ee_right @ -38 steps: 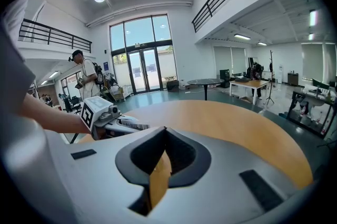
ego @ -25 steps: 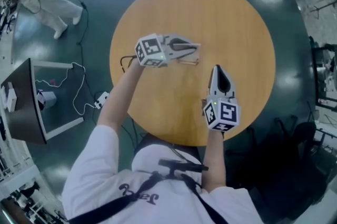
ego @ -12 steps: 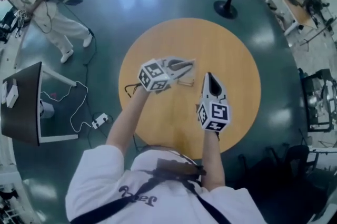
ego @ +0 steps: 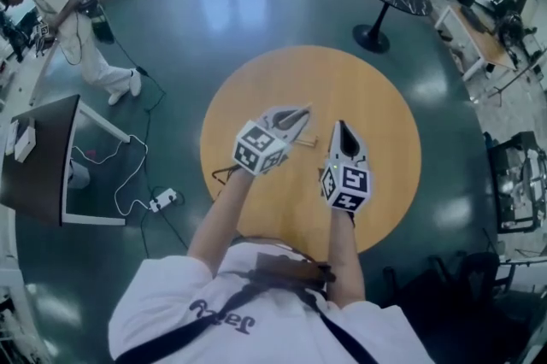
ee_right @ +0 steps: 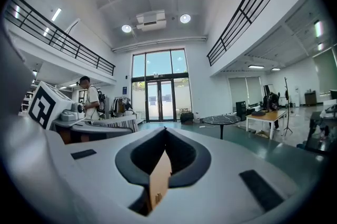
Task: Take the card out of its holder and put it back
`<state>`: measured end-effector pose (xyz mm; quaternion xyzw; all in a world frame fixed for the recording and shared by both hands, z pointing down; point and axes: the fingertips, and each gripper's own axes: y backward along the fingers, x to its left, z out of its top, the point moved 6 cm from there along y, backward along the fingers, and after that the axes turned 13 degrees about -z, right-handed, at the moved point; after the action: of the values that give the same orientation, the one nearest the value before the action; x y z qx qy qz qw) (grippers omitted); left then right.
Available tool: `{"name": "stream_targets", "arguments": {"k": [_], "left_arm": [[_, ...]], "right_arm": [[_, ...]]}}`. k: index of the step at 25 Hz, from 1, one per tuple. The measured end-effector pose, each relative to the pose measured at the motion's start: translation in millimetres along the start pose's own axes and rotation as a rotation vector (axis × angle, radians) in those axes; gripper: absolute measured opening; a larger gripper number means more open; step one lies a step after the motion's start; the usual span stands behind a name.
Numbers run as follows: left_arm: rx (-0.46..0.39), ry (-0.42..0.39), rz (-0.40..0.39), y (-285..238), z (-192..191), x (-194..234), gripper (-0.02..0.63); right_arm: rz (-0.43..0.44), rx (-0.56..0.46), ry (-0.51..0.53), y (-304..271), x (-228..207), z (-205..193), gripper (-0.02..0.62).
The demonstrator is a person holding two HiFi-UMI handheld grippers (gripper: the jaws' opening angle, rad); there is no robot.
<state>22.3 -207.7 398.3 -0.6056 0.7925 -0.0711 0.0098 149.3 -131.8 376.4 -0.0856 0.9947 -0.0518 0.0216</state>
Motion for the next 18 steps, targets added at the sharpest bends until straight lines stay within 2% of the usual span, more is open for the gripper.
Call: {"name": "stream_targets", "arguments": {"k": [4,9,14,18], "left_arm": [[-0.018,-0.008,0.09,12,-5,-14,0.028],[-0.062,0.005,0.205,31,-10,-16,0.028],[-0.063,0.016,0.33,46,-19,-15,0.028],[-0.089,0.008,0.401,55,-16,-20,0.028]], "right_arm": [[-0.011,-0.003,-0.012,6,-5,-2,0.015],[-0.013,0.005,-0.011,10,1,-6,0.015],[-0.005,0.013,-0.006,15,6,-11,0.015],[-0.006,0.01,-0.006,18,8,-12,0.015]]}}
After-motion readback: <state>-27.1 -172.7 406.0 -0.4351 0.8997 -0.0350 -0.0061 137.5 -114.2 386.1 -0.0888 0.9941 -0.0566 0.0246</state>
